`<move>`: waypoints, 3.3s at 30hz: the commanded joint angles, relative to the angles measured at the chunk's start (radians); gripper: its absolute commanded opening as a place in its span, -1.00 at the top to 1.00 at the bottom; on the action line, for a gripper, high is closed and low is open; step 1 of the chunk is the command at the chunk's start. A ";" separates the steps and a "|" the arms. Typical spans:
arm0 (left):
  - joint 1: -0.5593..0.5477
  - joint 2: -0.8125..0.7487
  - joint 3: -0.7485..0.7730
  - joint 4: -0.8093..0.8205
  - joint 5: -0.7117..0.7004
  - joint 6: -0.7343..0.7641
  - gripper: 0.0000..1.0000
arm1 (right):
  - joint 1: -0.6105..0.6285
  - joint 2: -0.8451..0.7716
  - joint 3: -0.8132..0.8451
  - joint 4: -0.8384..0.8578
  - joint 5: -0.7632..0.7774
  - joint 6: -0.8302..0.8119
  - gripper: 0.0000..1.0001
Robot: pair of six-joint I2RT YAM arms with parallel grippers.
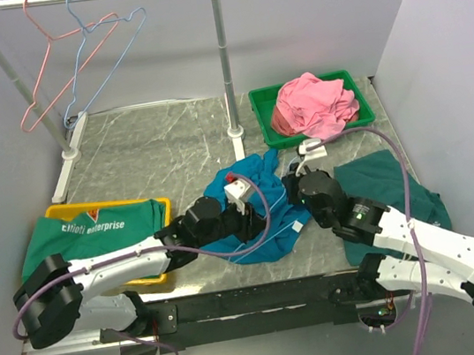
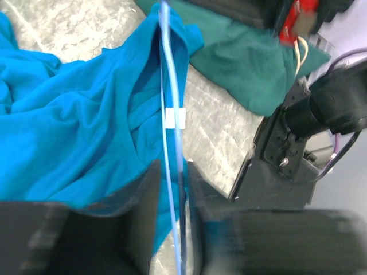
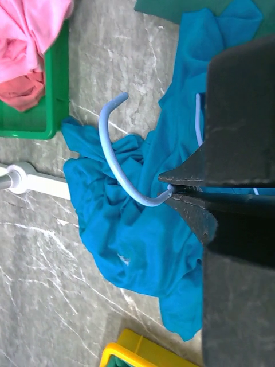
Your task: Place the t-shirt on the hanger
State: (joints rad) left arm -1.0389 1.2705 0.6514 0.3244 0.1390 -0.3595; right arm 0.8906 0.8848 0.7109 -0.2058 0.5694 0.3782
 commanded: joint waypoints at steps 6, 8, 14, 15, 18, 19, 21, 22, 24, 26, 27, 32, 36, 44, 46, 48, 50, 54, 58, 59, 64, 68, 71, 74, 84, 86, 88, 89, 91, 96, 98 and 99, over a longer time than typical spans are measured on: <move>-0.010 -0.149 0.108 -0.169 -0.306 -0.254 -0.28 | 0.025 -0.127 -0.106 0.126 0.015 0.025 1.00; -0.007 -0.202 0.105 -0.209 -0.363 -0.320 -0.37 | 0.033 -0.148 -0.131 0.128 0.032 0.037 1.00; 0.060 -0.195 0.097 -0.357 -0.305 -0.437 -0.17 | 0.054 -0.260 -0.217 0.143 0.053 0.065 1.00; 0.060 -0.174 0.097 -0.364 -0.290 -0.438 -0.15 | 0.056 -0.280 -0.232 0.149 0.053 0.070 1.00; 0.056 -0.053 0.138 -0.419 -0.224 -0.432 -0.08 | 0.057 -0.349 -0.280 0.155 0.060 0.082 1.00; 0.050 0.010 0.163 -0.426 -0.216 -0.432 -0.07 | 0.057 -0.363 -0.295 0.155 0.061 0.083 1.00; 0.017 0.067 0.195 -0.426 -0.223 -0.438 -0.06 | 0.059 -0.394 -0.306 0.149 0.060 0.087 1.00; 0.005 0.122 0.208 -0.426 -0.228 -0.443 -0.06 | 0.057 -0.402 -0.312 0.146 0.063 0.088 1.00; -0.030 0.170 0.238 -0.417 -0.237 -0.463 -0.05 | 0.060 -0.417 -0.318 0.137 0.070 0.093 1.00; -0.061 0.231 0.255 -0.409 -0.245 -0.484 -0.04 | 0.061 -0.434 -0.324 0.129 0.073 0.096 1.00; -0.070 0.249 0.270 -0.403 -0.260 -0.490 -0.04 | 0.062 -0.440 -0.327 0.129 0.075 0.094 1.00; -0.131 0.343 0.310 -0.392 -0.279 -0.532 -0.03 | 0.062 -0.445 -0.324 0.118 0.078 0.096 1.00; -0.173 0.395 0.324 -0.393 -0.306 -0.568 -0.03 | 0.062 -0.443 -0.323 0.121 0.080 0.094 1.00; -0.205 0.418 0.287 -0.387 -0.394 -0.633 0.02 | 0.064 -0.432 -0.314 0.117 0.081 0.091 1.00; -0.207 0.411 0.278 -0.384 -0.398 -0.639 0.09 | 0.062 -0.429 -0.311 0.121 0.080 0.088 1.00; -0.210 0.409 0.281 -0.400 -0.421 -0.645 0.15 | 0.064 -0.423 -0.306 0.123 0.080 0.087 1.00; -0.216 0.406 0.278 -0.409 -0.440 -0.645 0.19 | 0.064 -0.414 -0.304 0.126 0.078 0.087 1.00; -0.222 0.391 0.268 -0.439 -0.484 -0.653 0.21 | 0.064 -0.406 -0.301 0.128 0.081 0.087 1.00; -0.230 0.369 0.260 -0.465 -0.492 -0.651 0.09 | 0.062 -0.408 -0.307 0.131 0.083 0.091 1.00; -0.234 0.368 0.270 -0.478 -0.493 -0.648 0.07 | 0.064 -0.408 -0.309 0.131 0.083 0.091 1.00; -0.256 0.391 0.292 -0.489 -0.484 -0.657 0.03 | 0.062 -0.409 -0.315 0.135 0.083 0.096 1.00; -0.263 0.411 0.304 -0.492 -0.489 -0.665 0.04 | 0.064 -0.417 -0.315 0.128 0.084 0.096 1.00; -0.265 0.405 0.289 -0.467 -0.480 -0.671 0.05 | 0.064 -0.419 -0.315 0.126 0.087 0.094 1.00; -0.266 0.411 0.292 -0.437 -0.457 -0.665 0.10 | 0.064 -0.411 -0.315 0.138 0.083 0.096 1.00; -0.263 0.406 0.248 -0.383 -0.418 -0.688 0.59 | 0.064 -0.366 -0.271 0.132 0.103 0.087 1.00; -0.263 0.382 0.234 -0.384 -0.424 -0.690 0.70 | 0.064 -0.360 -0.261 0.135 0.112 0.084 1.00; -0.262 0.359 0.217 -0.383 -0.438 -0.691 0.84 | 0.064 -0.346 -0.254 0.134 0.122 0.083 1.00; -0.260 0.334 0.211 -0.387 -0.443 -0.691 0.88 | 0.064 -0.336 -0.243 0.134 0.133 0.080 1.00; -0.253 0.307 0.188 -0.386 -0.461 -0.696 0.98 | 0.064 -0.322 -0.219 0.134 0.148 0.076 1.00; -0.237 0.155 0.111 -0.361 -0.515 -0.705 0.98 | 0.064 -0.261 -0.143 0.126 0.234 0.065 1.00; -0.233 0.074 0.070 -0.349 -0.552 -0.704 0.98 | 0.065 -0.230 -0.099 0.128 0.259 0.051 1.00; -0.227 0.044 0.045 -0.346 -0.562 -0.700 0.98 | 0.067 -0.219 -0.081 0.125 0.292 0.048 1.00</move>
State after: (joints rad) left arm -1.2781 1.4456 0.7521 -0.0715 -0.3470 -1.0447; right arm 0.9512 0.6235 0.5232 -0.1139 0.7353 0.4328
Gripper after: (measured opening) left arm 0.023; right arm 0.046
